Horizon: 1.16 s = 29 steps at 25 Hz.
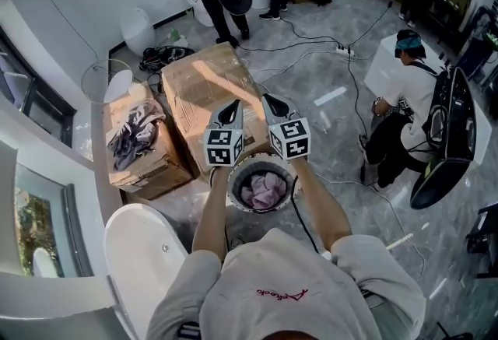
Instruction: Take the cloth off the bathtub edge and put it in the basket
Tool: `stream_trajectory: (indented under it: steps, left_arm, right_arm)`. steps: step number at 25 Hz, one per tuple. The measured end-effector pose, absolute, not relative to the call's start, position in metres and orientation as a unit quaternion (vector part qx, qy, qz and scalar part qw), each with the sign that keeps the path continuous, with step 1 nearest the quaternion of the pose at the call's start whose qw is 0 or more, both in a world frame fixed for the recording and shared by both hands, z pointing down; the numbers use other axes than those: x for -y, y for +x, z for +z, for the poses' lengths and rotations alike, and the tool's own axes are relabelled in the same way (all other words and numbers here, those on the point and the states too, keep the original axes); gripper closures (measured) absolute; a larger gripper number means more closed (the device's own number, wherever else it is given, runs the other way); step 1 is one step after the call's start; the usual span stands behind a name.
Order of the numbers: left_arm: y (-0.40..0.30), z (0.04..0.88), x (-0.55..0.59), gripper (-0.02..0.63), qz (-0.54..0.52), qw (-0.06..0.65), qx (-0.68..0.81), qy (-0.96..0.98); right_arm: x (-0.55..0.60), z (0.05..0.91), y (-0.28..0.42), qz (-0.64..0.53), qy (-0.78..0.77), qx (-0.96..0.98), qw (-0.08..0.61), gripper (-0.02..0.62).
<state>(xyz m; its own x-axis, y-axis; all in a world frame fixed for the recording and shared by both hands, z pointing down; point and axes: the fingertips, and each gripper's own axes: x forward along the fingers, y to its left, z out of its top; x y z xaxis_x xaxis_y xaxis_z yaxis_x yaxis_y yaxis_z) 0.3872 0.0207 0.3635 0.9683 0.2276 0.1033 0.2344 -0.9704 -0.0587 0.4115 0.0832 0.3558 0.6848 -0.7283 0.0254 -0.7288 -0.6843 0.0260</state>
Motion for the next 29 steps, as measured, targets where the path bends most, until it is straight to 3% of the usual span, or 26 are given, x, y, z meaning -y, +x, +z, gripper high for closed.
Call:
stream_trajectory:
  steps: [29]
  left_arm:
    - [0.373, 0.380, -0.026, 0.606, -0.058, 0.029, 0.108, -0.992]
  right_arm:
    - [-0.098, 0.374, 0.402, 0.024, 0.919, 0.394, 0.014, 0.589]
